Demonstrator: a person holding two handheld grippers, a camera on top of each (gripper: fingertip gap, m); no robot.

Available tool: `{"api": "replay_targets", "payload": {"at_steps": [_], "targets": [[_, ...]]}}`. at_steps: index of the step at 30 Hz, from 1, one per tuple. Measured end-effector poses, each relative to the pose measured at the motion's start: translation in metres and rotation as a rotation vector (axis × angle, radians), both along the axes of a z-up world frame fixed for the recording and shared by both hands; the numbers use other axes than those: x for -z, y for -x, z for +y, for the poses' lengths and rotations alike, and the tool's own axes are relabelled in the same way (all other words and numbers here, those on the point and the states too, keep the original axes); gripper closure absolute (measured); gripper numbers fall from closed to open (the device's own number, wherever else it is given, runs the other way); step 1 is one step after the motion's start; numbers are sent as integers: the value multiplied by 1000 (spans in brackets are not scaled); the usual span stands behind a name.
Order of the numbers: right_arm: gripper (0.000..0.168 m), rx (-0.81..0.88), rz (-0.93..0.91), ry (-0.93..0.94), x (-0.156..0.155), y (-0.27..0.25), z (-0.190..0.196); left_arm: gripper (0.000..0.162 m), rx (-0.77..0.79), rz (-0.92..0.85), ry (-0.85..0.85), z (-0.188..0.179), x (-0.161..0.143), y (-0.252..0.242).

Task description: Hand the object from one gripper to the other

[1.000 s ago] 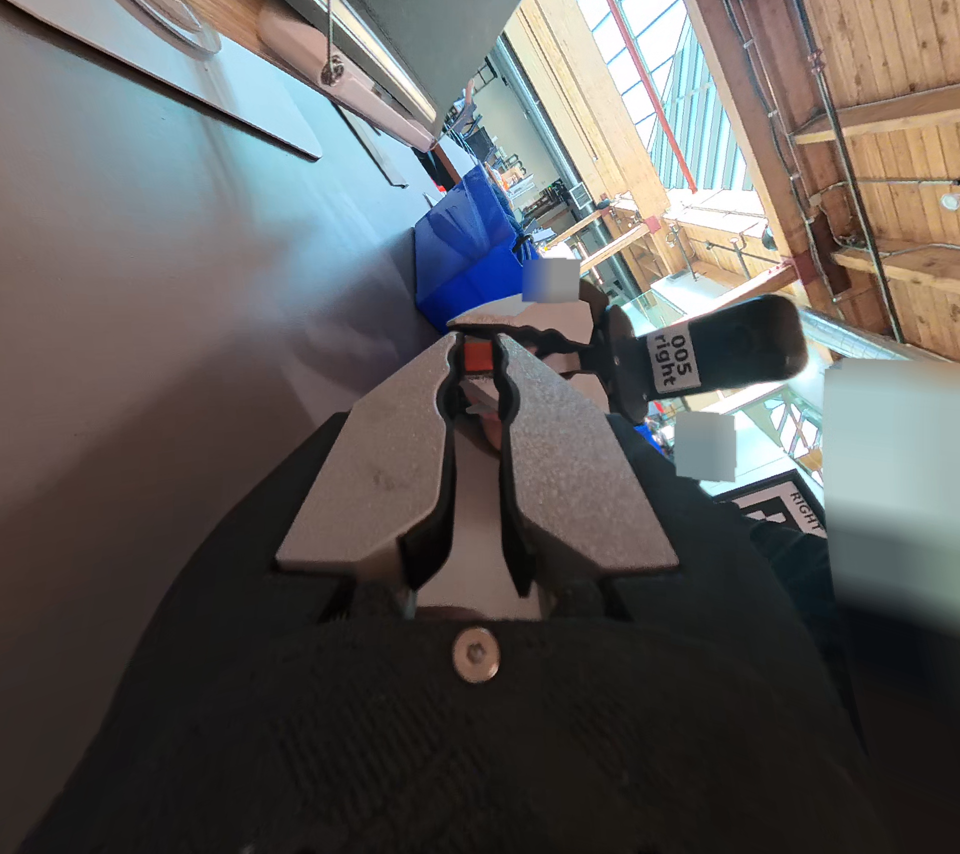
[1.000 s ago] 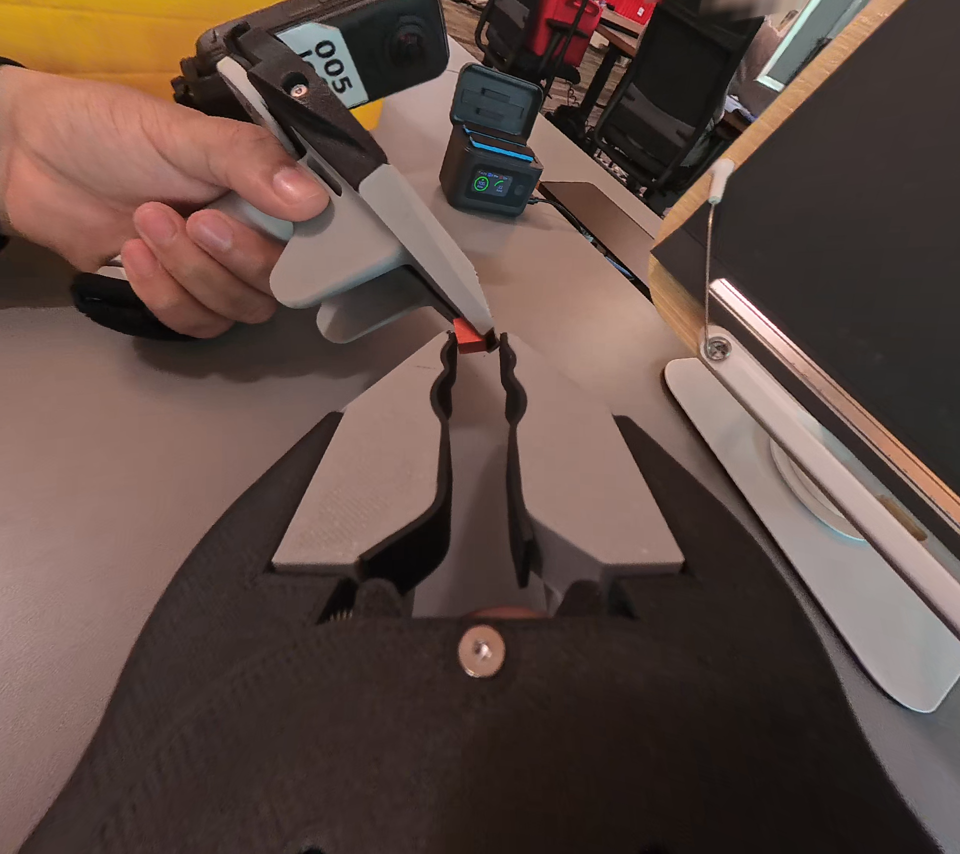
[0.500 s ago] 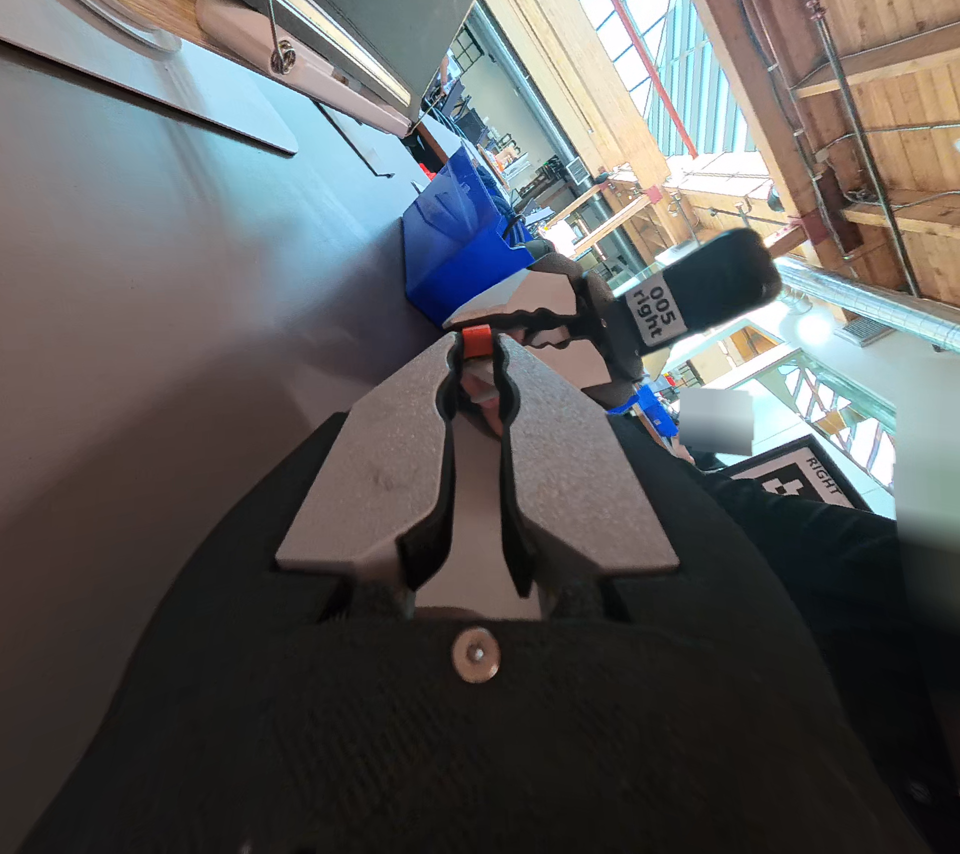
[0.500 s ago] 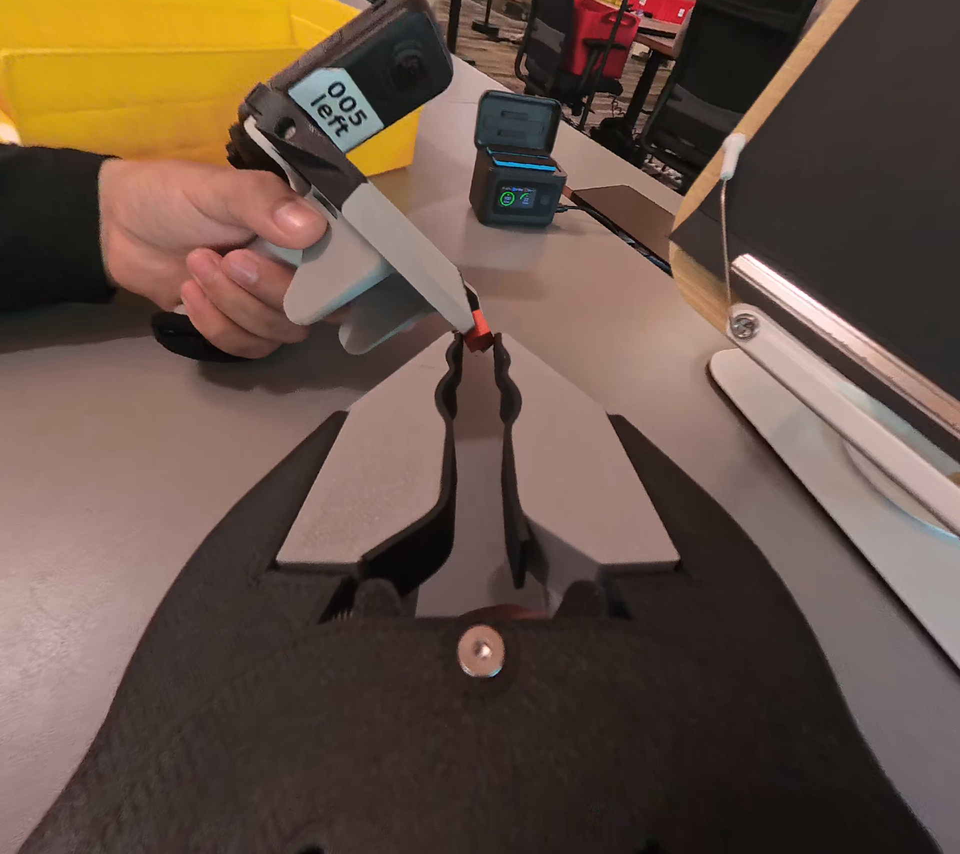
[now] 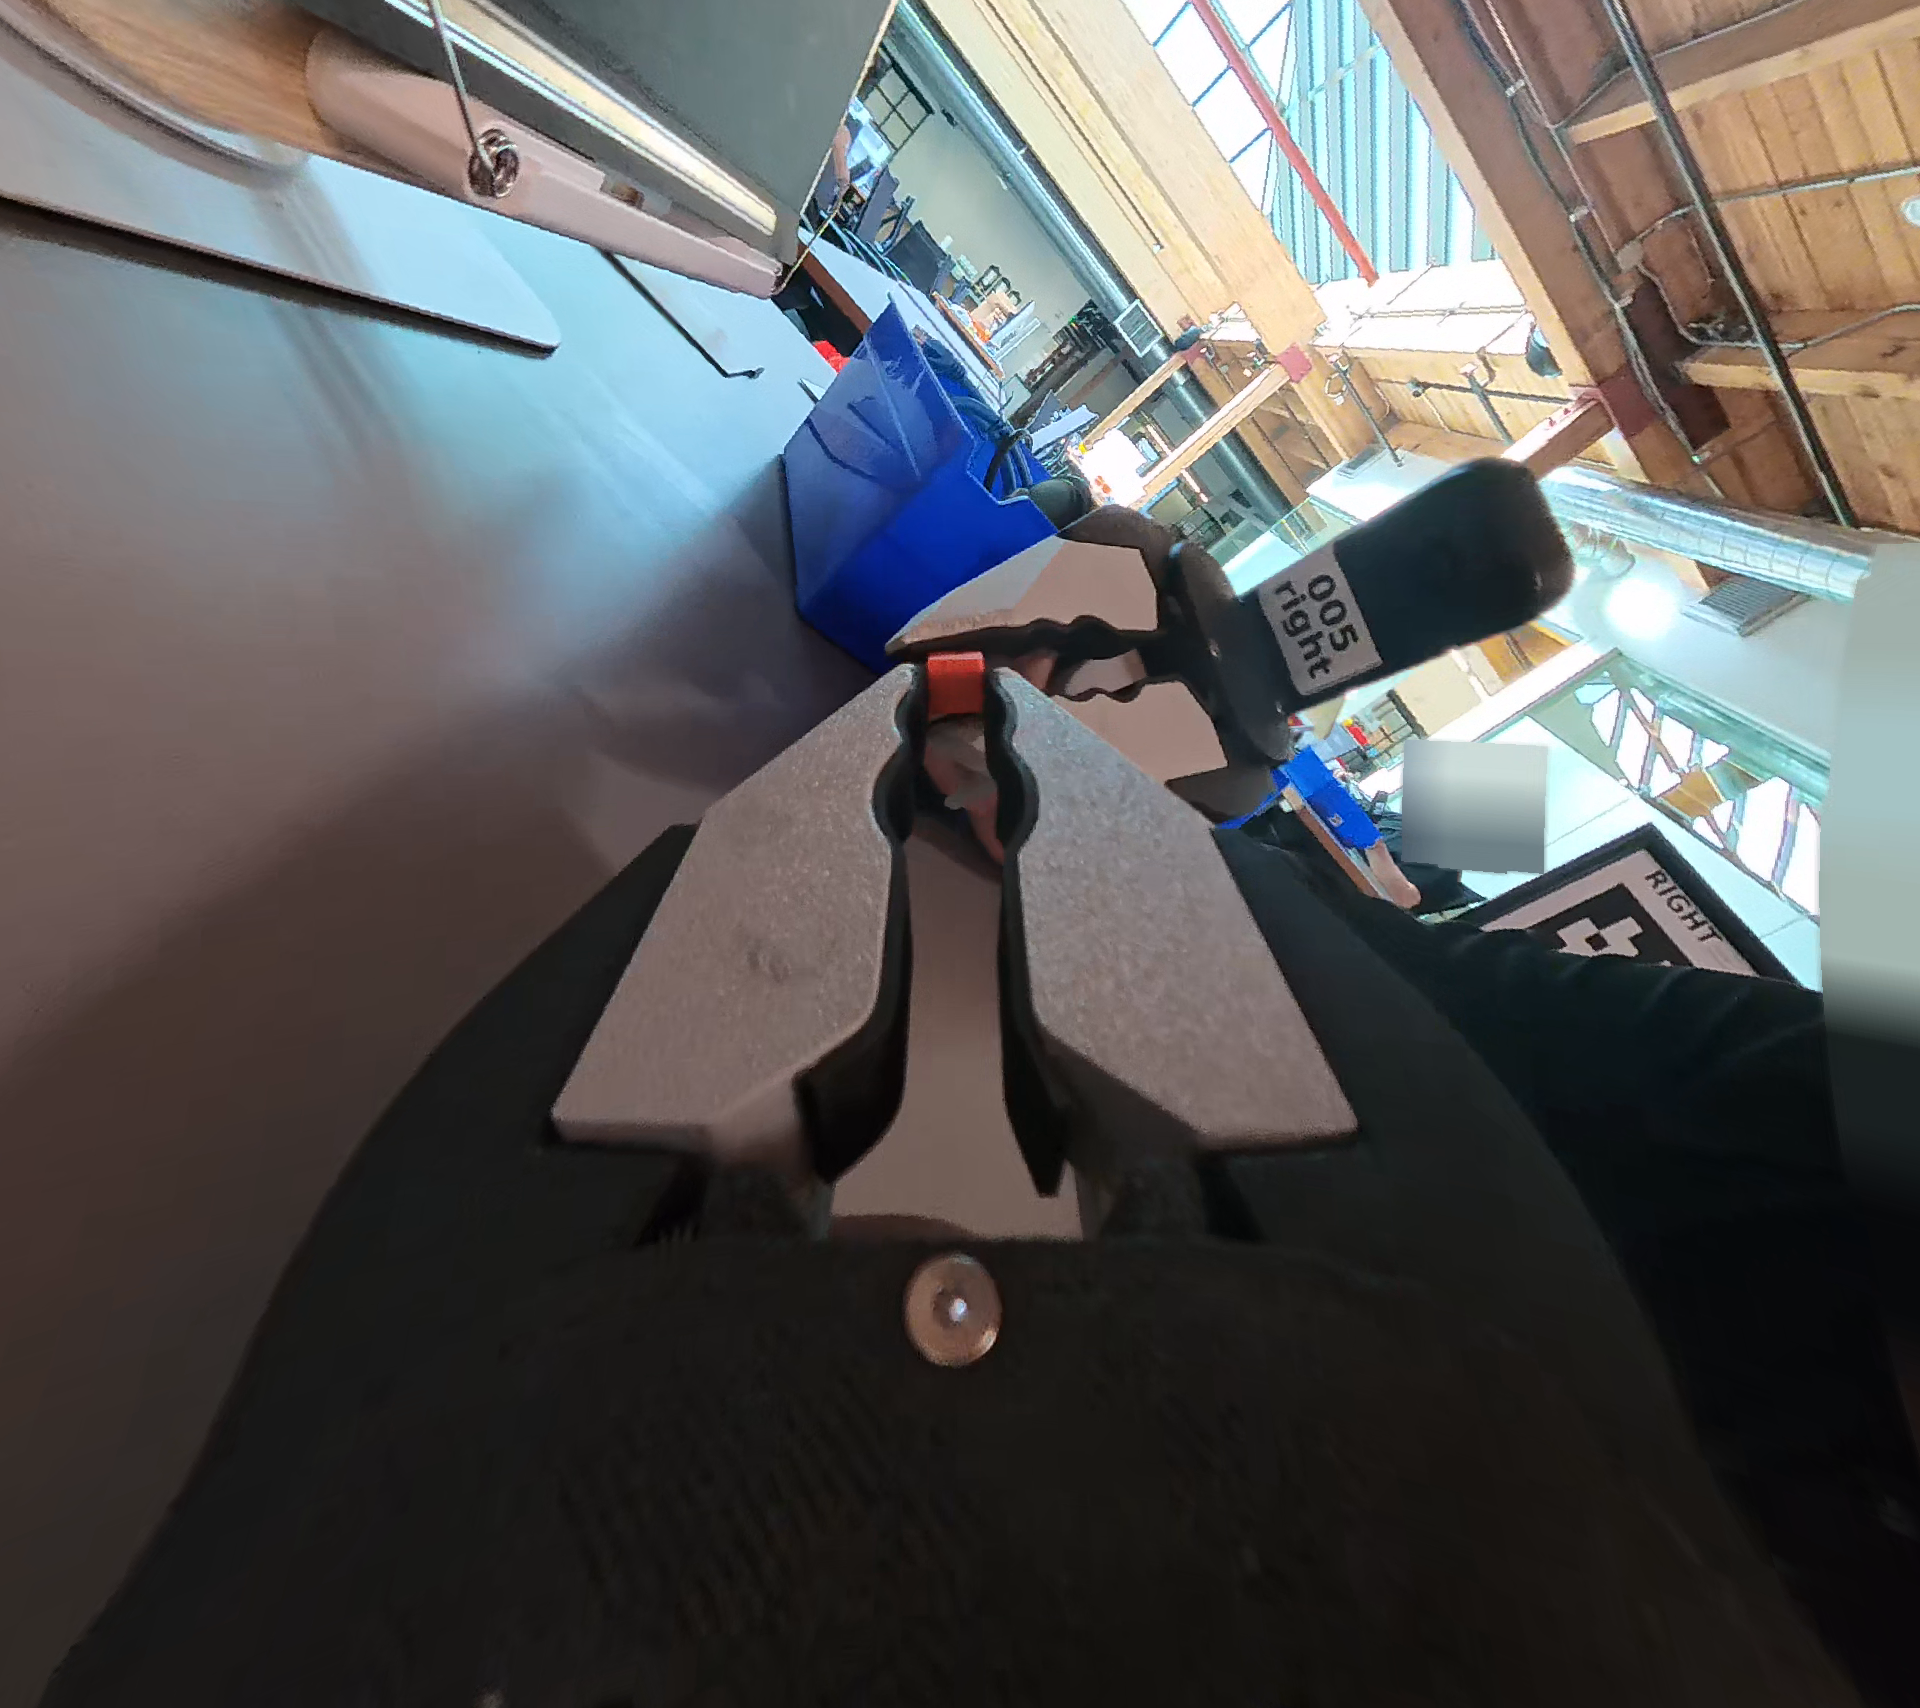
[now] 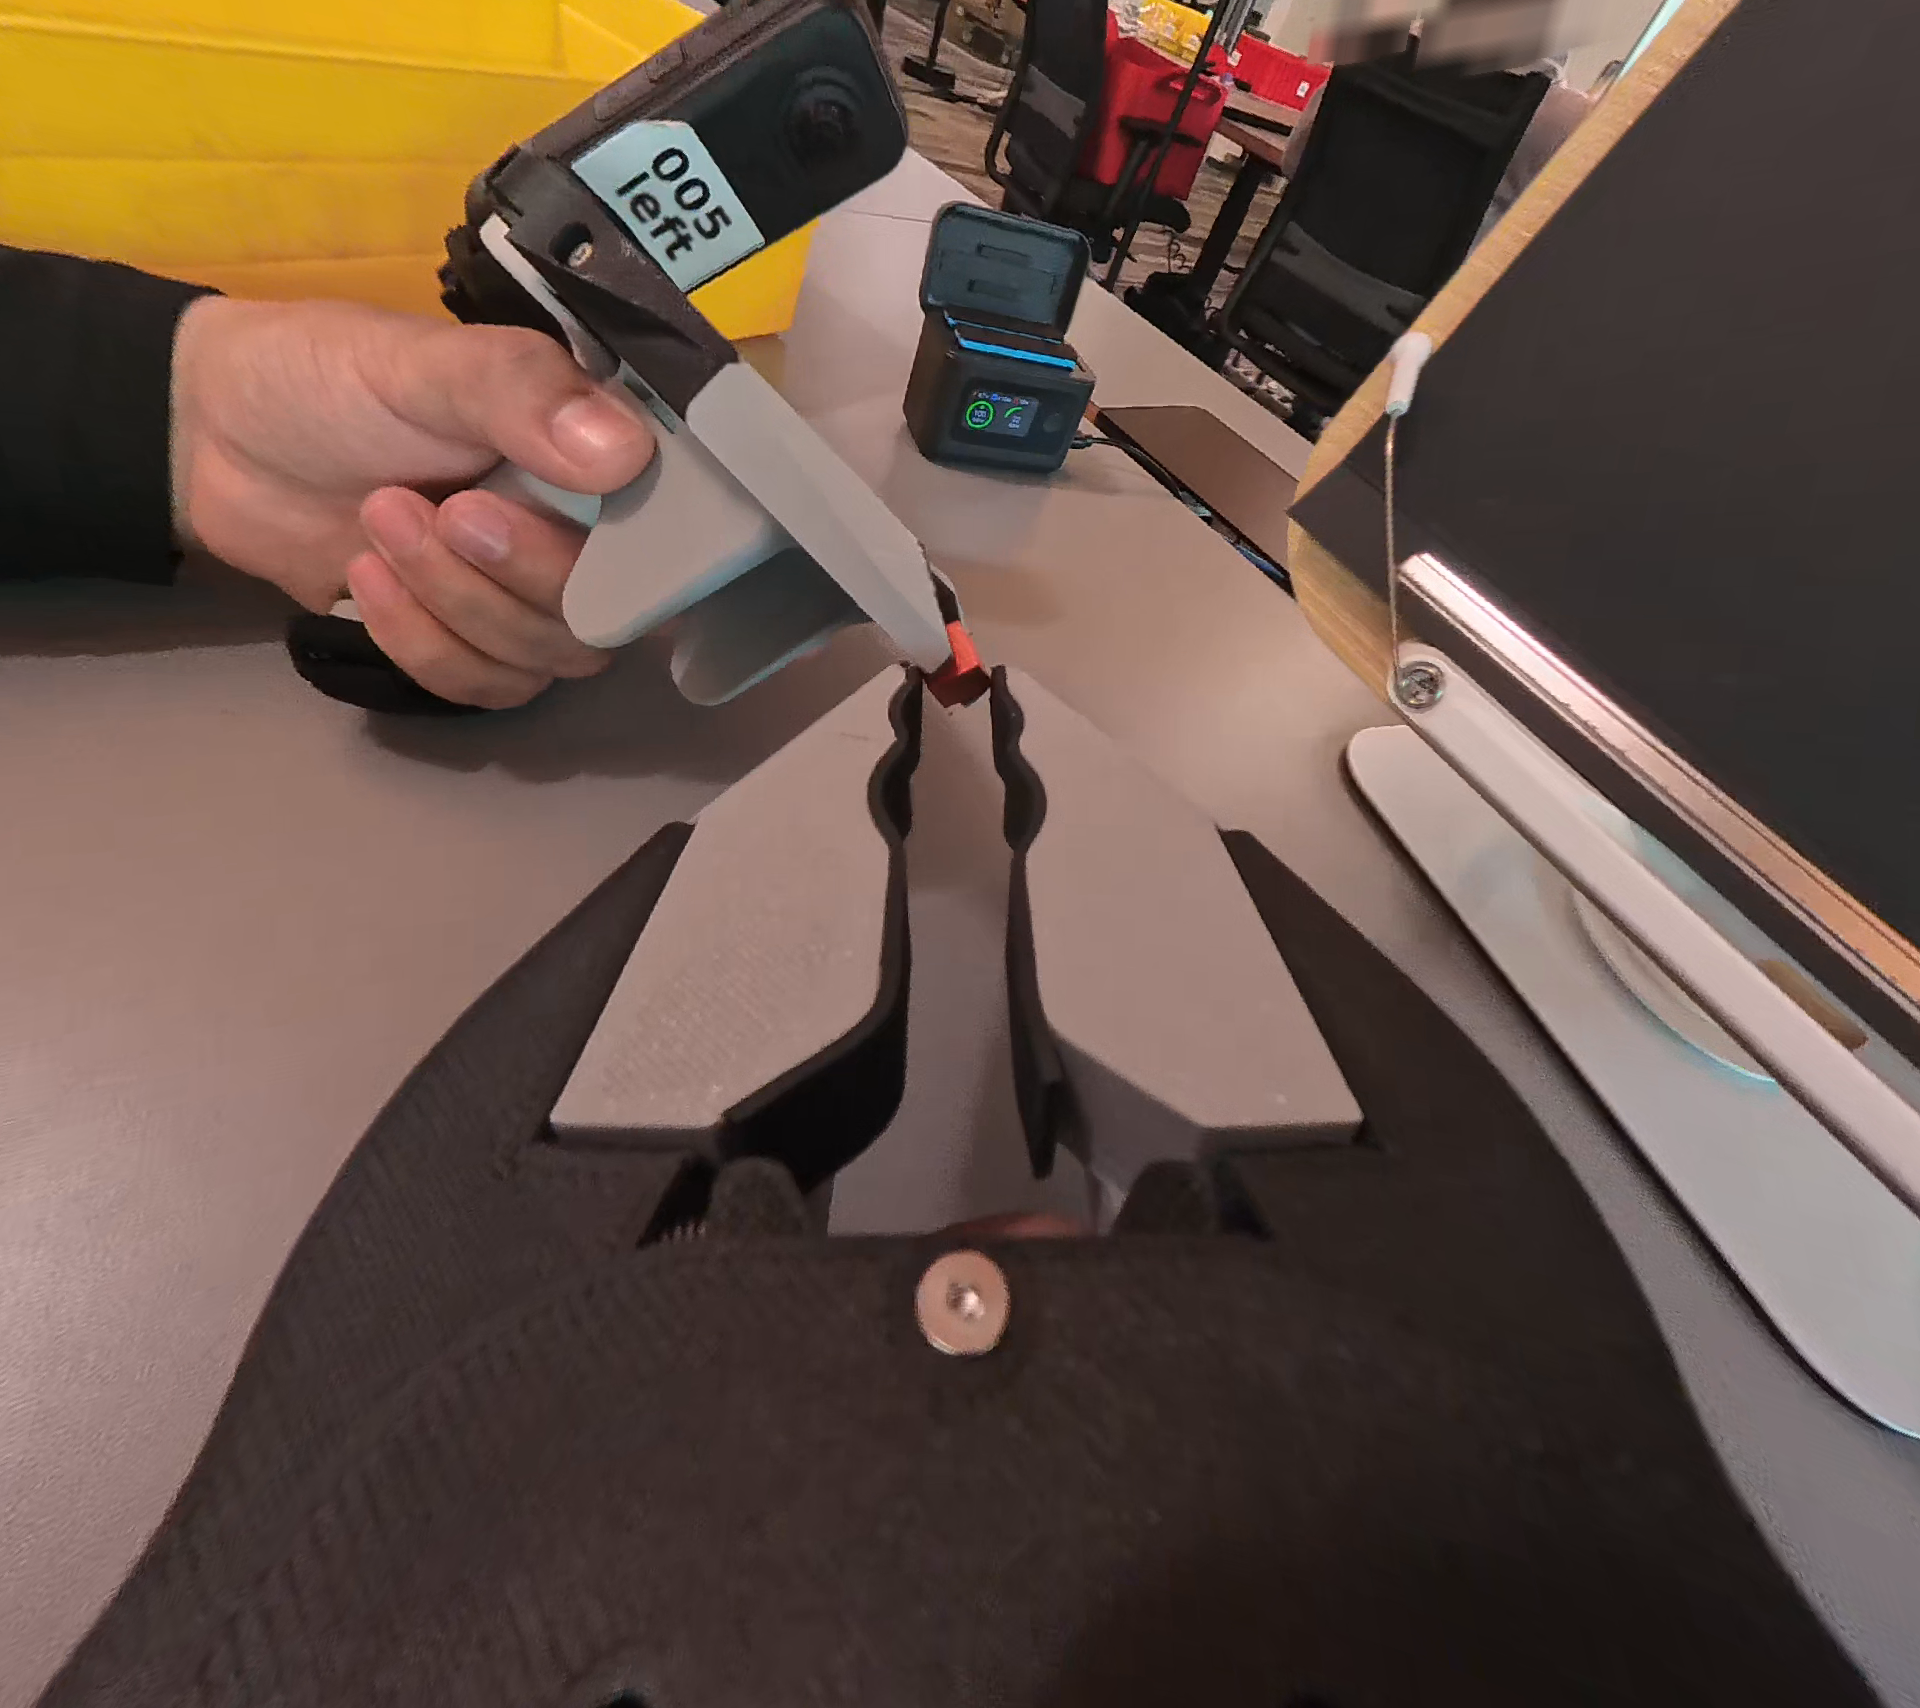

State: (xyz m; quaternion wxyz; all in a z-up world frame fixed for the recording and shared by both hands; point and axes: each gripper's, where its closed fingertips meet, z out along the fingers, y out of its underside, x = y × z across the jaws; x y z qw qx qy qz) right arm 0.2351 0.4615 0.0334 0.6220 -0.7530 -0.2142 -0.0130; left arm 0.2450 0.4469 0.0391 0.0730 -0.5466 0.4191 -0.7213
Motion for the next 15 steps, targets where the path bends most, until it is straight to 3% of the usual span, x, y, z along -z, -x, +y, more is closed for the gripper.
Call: {"api": "replay_targets", "payload": {"at_steps": [6, 15], "targets": [[158, 0, -3, -26, -8, -1, -5, 155, -18, -76, -85, -5, -8, -1], [158, 22, -32, -29, -8, -1, 0, 155, -38, -77, -63, 0, -8, -1]]}}
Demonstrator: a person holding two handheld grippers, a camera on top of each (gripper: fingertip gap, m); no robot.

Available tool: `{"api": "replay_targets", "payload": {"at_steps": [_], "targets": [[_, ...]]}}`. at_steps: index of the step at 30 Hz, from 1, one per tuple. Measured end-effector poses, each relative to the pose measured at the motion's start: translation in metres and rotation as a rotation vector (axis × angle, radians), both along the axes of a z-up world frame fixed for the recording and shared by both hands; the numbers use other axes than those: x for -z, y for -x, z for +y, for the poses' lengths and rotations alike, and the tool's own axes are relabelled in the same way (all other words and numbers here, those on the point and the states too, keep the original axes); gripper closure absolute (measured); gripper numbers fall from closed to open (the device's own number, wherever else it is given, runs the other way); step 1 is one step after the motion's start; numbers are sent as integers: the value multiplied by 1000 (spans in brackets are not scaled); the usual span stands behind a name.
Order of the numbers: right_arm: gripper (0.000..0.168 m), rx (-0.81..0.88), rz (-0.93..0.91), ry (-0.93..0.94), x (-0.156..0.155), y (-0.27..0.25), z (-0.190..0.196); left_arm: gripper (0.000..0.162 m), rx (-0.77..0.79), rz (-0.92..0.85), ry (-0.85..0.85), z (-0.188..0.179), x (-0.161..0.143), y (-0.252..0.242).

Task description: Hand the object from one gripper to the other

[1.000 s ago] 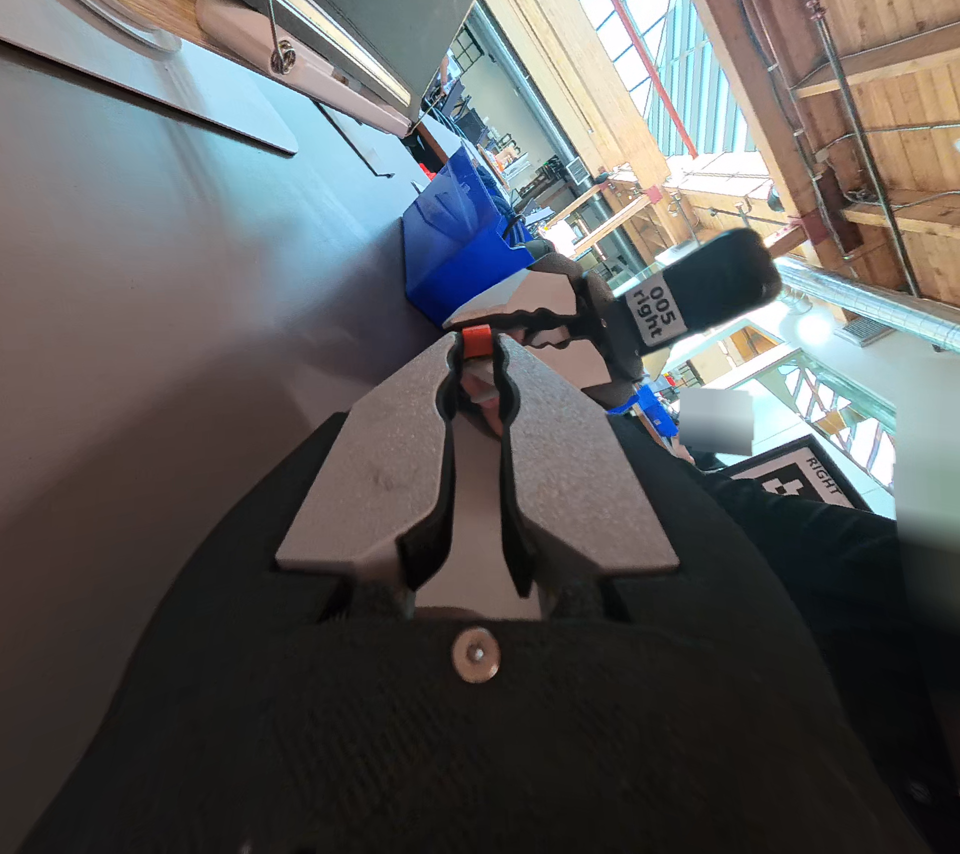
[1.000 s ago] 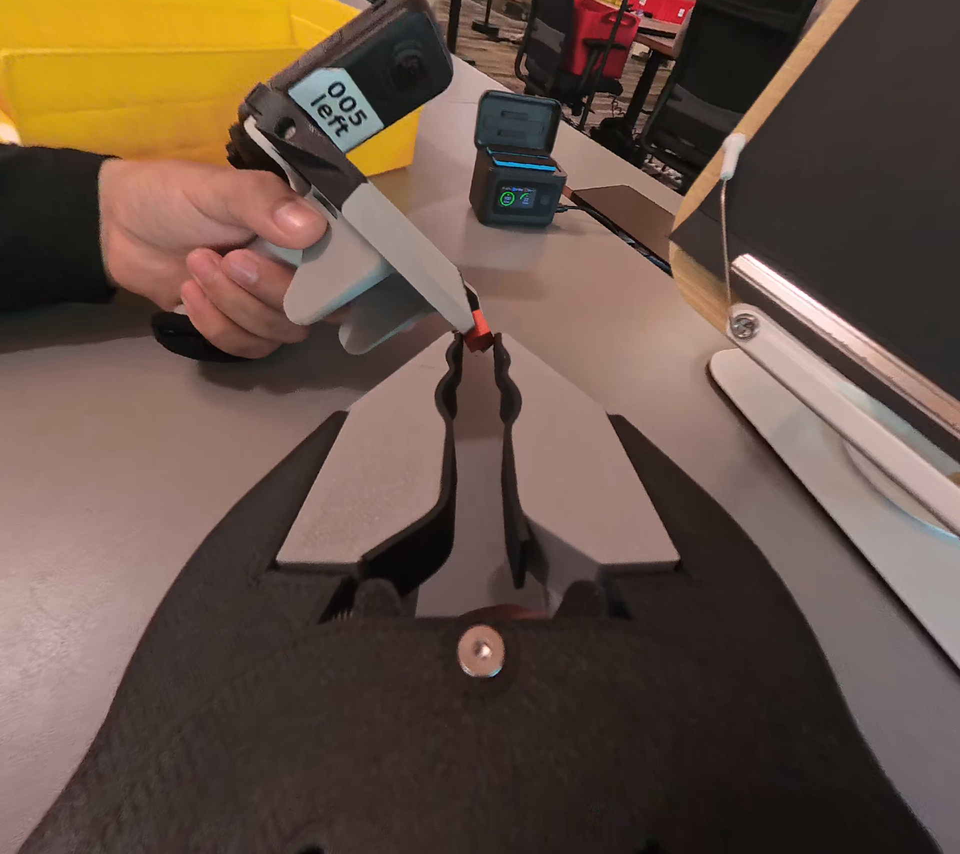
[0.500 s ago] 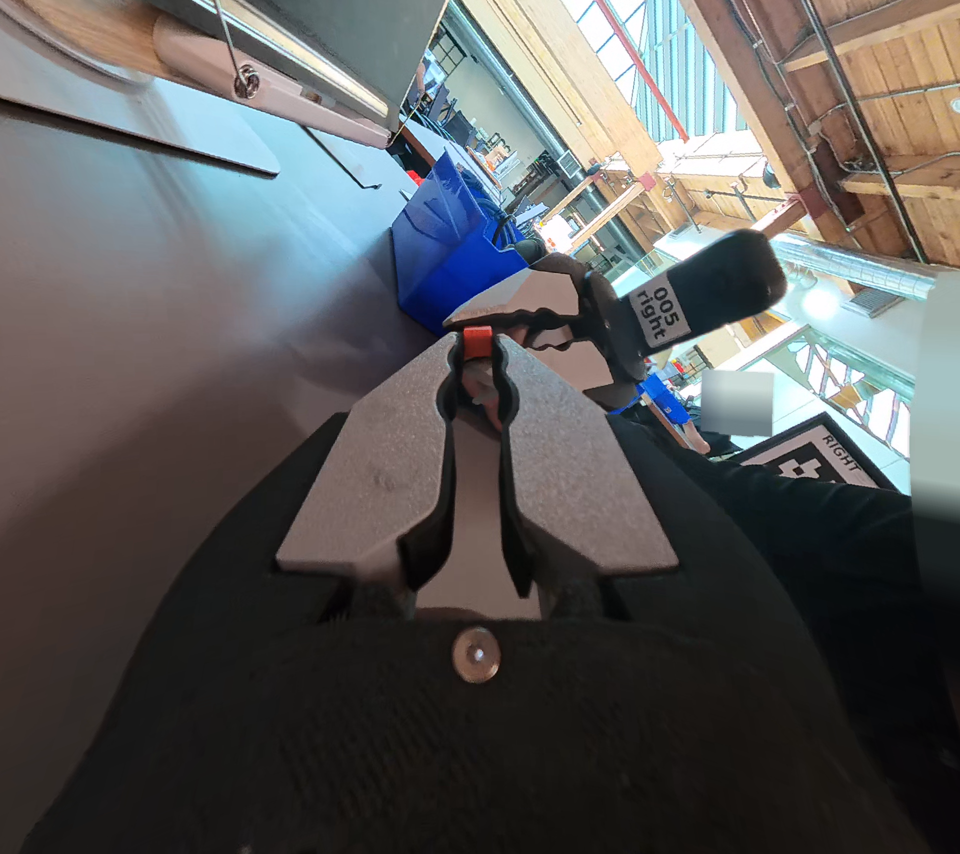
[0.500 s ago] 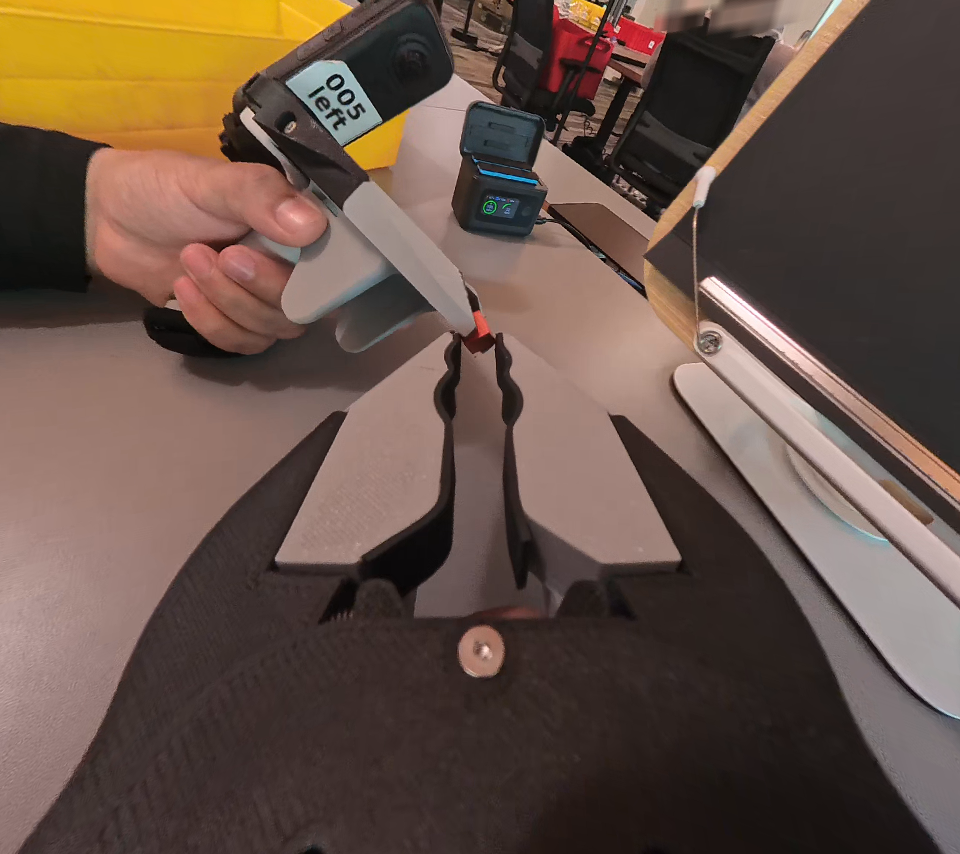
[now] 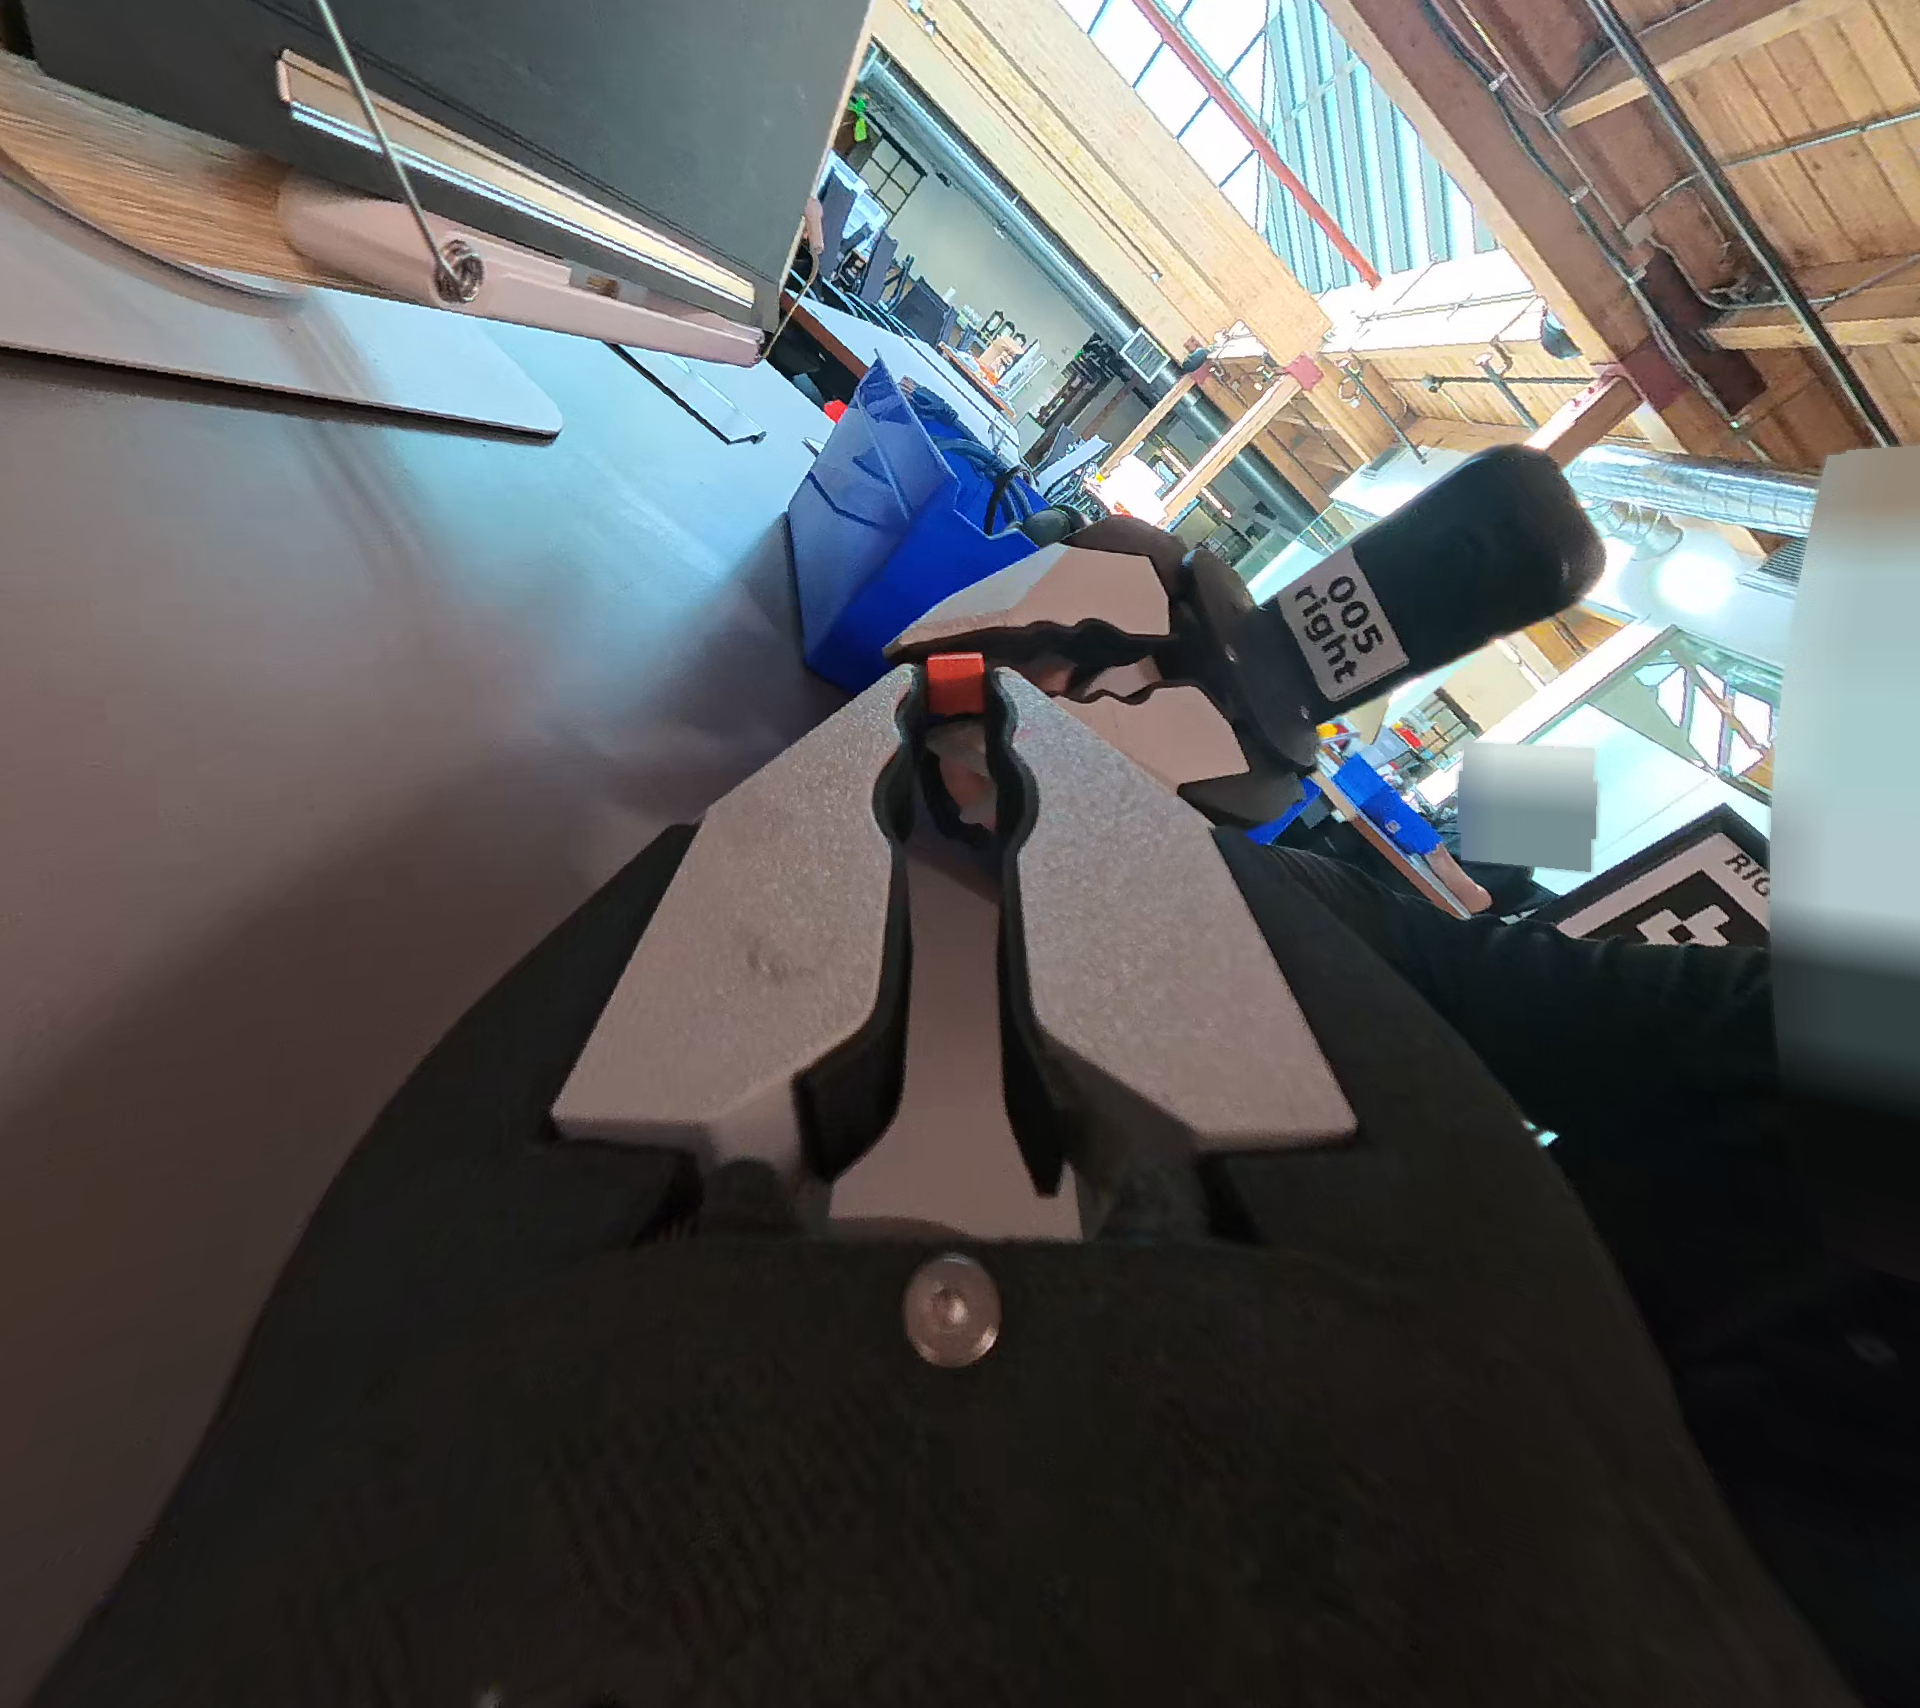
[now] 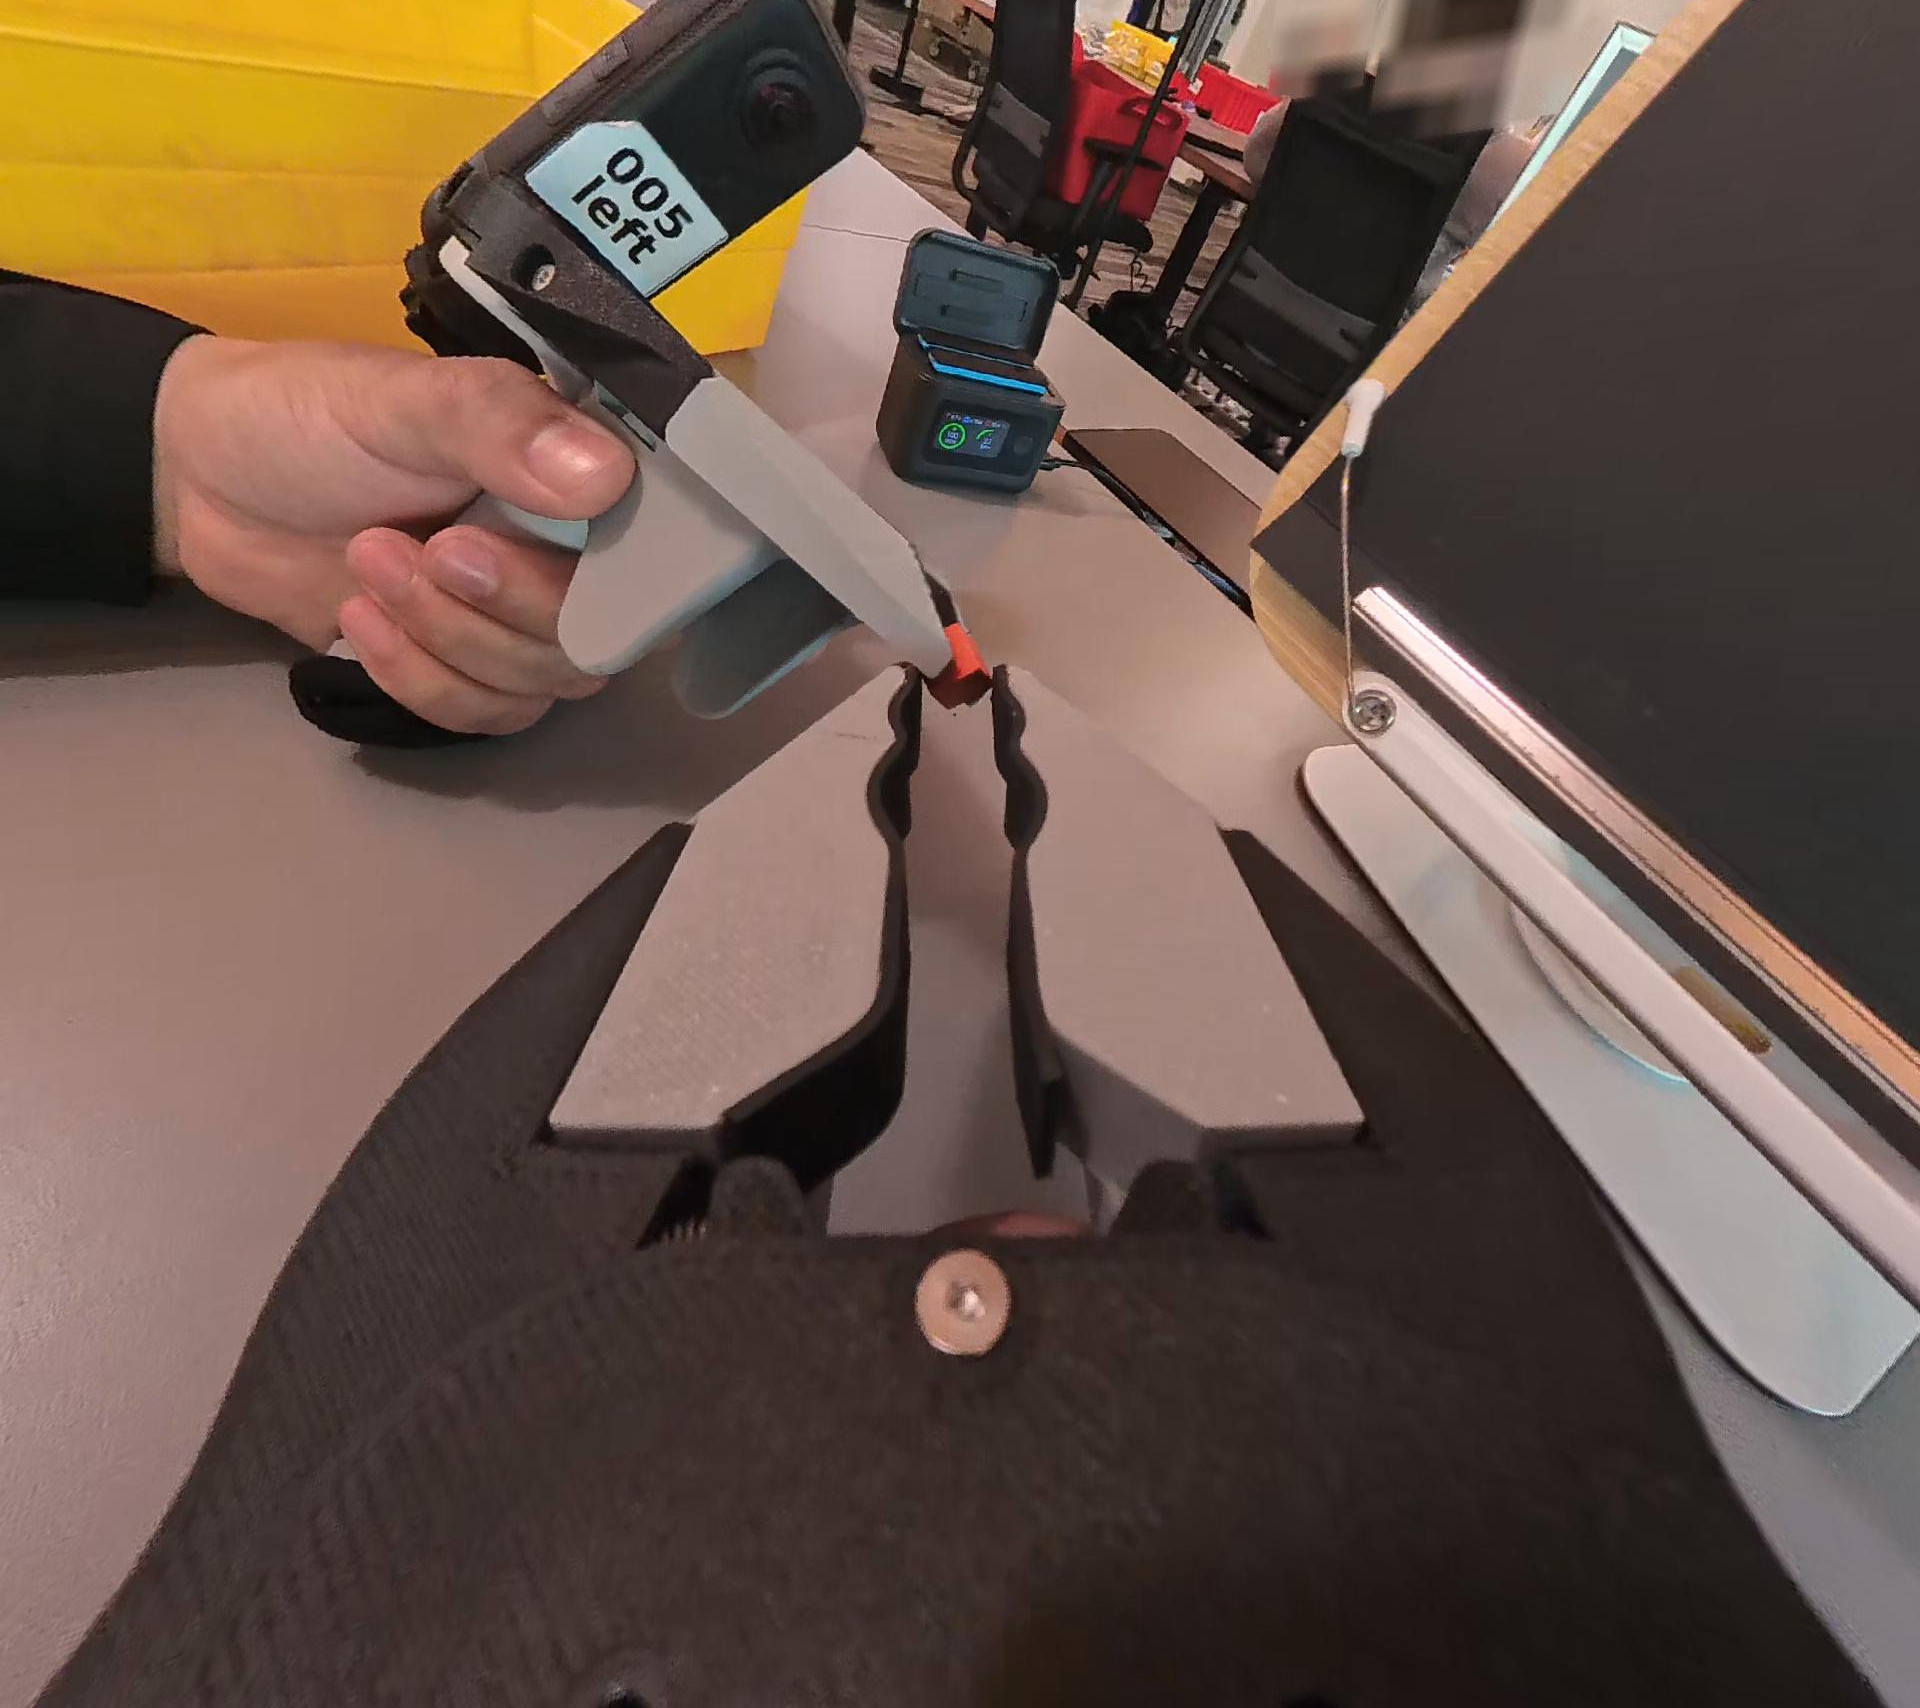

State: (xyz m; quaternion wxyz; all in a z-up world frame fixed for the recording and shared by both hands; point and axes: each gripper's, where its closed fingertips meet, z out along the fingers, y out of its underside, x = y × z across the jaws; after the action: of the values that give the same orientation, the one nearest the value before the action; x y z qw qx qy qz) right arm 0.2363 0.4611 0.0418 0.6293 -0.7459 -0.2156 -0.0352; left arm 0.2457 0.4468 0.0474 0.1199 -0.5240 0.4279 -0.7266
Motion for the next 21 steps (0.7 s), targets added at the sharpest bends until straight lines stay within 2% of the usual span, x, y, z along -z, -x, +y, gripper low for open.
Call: {"api": "replay_targets", "payload": {"at_steps": [5, 14, 21], "targets": [[157, -11, 48, 19, 2, 0, 2, 155, -1, 6, 5, 1, 1, -1], [152, 1, -2, 48, 11, 2, 7, 155, 12, 25, -41, -5, 4, -2], [156, 3, -20, 27, 8, 2, 6, 155, 7, -1, -47, -5, 0, 0]]}}
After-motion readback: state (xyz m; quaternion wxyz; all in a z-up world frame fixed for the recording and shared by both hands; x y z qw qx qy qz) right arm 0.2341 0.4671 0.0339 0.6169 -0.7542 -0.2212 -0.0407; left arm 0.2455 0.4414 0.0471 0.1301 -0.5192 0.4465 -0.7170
